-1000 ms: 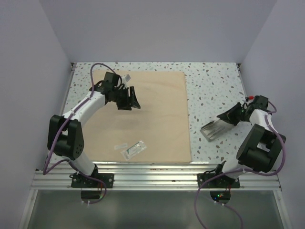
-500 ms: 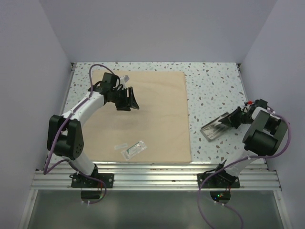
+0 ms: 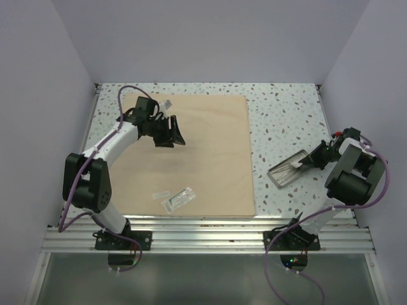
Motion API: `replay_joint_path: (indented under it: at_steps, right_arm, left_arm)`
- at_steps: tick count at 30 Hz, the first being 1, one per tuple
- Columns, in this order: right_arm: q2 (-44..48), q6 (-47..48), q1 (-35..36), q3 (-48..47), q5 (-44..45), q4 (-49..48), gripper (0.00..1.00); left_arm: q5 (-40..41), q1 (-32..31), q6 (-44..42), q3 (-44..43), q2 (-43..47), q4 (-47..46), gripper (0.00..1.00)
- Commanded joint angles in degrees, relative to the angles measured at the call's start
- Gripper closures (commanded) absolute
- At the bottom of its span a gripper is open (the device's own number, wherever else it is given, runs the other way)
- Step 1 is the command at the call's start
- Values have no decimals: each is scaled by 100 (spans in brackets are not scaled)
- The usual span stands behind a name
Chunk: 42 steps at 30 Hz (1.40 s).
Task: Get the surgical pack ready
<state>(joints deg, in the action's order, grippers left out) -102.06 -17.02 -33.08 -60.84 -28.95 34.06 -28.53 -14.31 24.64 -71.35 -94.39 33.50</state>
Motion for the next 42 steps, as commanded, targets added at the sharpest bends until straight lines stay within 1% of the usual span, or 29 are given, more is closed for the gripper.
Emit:
replay_joint_path:
  at_steps: [1, 4, 6, 7, 8, 10, 13, 14, 16, 21, 26, 28, 30, 31, 32, 33, 34, 35, 36, 37, 38, 39, 40, 42]
  right_arm:
    - [-33, 181, -23, -314, 390, 285, 95]
    - [-59, 155, -23, -420, 548, 373, 92]
    - [-95, 181, -23, -525, 688, 504, 84]
    - [-103, 190, -23, -552, 706, 540, 80]
    - [-95, 172, -23, -569, 733, 592, 69]
    - [-77, 137, -6, -622, 829, 671, 60]
    - [37, 76, 21, -675, 1057, 865, 56]
    - [133, 58, 30, -684, 1128, 978, 52]
    - [256, -3, 65, -701, 1259, 1093, 47]
    - [555, -187, 100, -1158, 1761, 1804, 44]
    - [670, -311, 354, -1667, 1989, 2385, 43]
    - [809, -364, 460, -1703, 1981, 2473, 43]
    - [881, -390, 784, -1765, 1841, 2474, 43]
    - [924, -442, 986, -1791, 1736, 2465, 43]
    - [951, -469, 1475, -1835, 1639, 2447, 43]
    - [986, -591, 1758, -1844, 1508, 2438, 43]
    - [1082, -645, 2031, -1826, 1419, 2290, 43]
    - [1127, -715, 2547, -1774, 1331, 2219, 43]
    - [1162, -829, 2787, -1739, 1296, 2132, 43]
    - [1180, -873, 3172, -1695, 1191, 1974, 43]
    - [1188, -908, 3263, -1616, 1155, 1920, 43]
    - [1180, -926, 3516, -1598, 1137, 1885, 43]
    - [1162, -926, 3641, -1580, 1076, 1832, 43]
    - [1127, -874, 3931, -1510, 997, 1753, 43]
  left_arm:
    - [-152, 51, -65, -37, 17, -150, 38]
    - [-152, 59, -65, -19, 26, -150, 38]
    - [-170, 59, -65, -19, 26, -150, 38]
    - [-161, 59, -65, 7, 35, -159, 38]
    - [-187, 59, -65, 7, 35, -168, 38]
    - [-205, 59, -56, 33, 43, -177, 38]
    - [-205, 59, -47, 51, 61, -194, 38]
    - [-205, 59, -47, 51, 61, -194, 38]
    - [-179, 59, -47, 60, 70, -186, 38]
    - [14, 59, -47, -1, 87, -98, 38]
    - [304, 77, -65, -124, -9, -10, 38]
    - [496, 77, -56, -247, -53, 60, 38]
    - [734, 86, -100, -457, -141, 139, 38]
    - [1031, 112, -126, -537, -176, 244, 38]
    - [1217, 121, -170, -633, -272, 297, 38]
    - [1419, 130, -205, -861, -343, 411, 38]
    - [1838, 130, -249, -993, -413, 464, 40]
    - [2051, 130, -302, -1230, -570, 508, 41]
    - [2254, 130, -337, -1354, -650, 544, 42]
    - [2630, 130, -372, -1494, -755, 596, 43]
    - [2799, 130, -451, -1809, -965, 640, 43]
    - [2862, 130, -521, -1969, -1089, 728, 43]
    - [3393, 130, -592, -2118, -1203, 789, 45]
    - [3757, 130, -732, -2495, -1529, 904, 47]
